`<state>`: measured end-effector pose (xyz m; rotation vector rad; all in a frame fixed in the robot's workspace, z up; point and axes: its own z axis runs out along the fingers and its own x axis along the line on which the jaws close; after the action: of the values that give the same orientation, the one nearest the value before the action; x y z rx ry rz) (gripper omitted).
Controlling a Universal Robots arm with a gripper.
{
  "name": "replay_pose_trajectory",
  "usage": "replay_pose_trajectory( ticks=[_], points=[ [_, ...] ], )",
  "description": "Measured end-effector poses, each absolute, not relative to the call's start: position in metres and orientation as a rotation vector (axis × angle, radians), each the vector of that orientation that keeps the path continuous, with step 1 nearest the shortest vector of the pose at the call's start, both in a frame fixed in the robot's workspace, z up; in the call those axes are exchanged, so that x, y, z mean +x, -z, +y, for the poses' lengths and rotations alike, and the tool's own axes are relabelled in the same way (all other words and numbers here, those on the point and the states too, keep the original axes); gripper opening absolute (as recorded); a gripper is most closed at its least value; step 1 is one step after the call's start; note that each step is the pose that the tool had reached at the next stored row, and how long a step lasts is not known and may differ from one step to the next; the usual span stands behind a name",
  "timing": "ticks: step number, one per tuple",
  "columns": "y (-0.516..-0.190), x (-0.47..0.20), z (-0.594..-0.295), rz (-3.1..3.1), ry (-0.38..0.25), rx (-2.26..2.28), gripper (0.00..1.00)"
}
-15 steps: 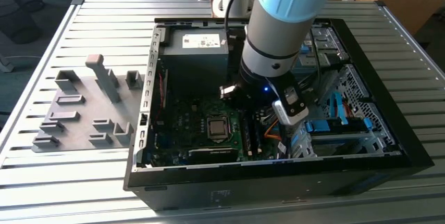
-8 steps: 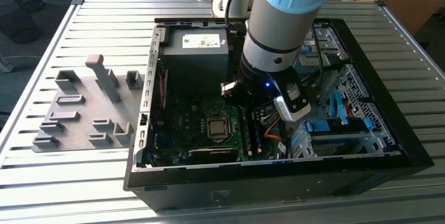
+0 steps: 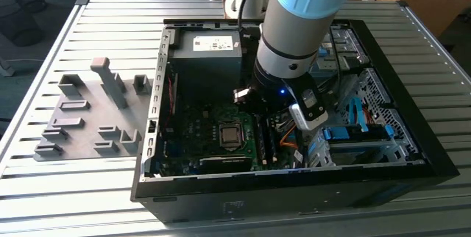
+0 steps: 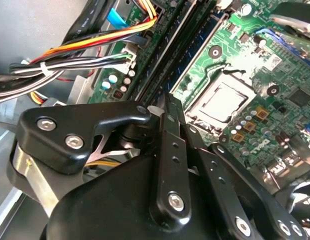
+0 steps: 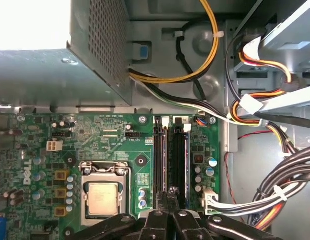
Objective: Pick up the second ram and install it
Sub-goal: 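Press down the second ram until it locks into place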
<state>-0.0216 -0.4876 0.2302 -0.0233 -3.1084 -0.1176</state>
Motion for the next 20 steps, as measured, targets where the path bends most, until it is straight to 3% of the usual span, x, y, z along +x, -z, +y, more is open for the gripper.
replay_pose_trajectory(
  ticks=[20],
  points=[
    [-0.218, -0.021, -0.487, -3.109, 0.122, -0.024, 0.11]
  ],
)
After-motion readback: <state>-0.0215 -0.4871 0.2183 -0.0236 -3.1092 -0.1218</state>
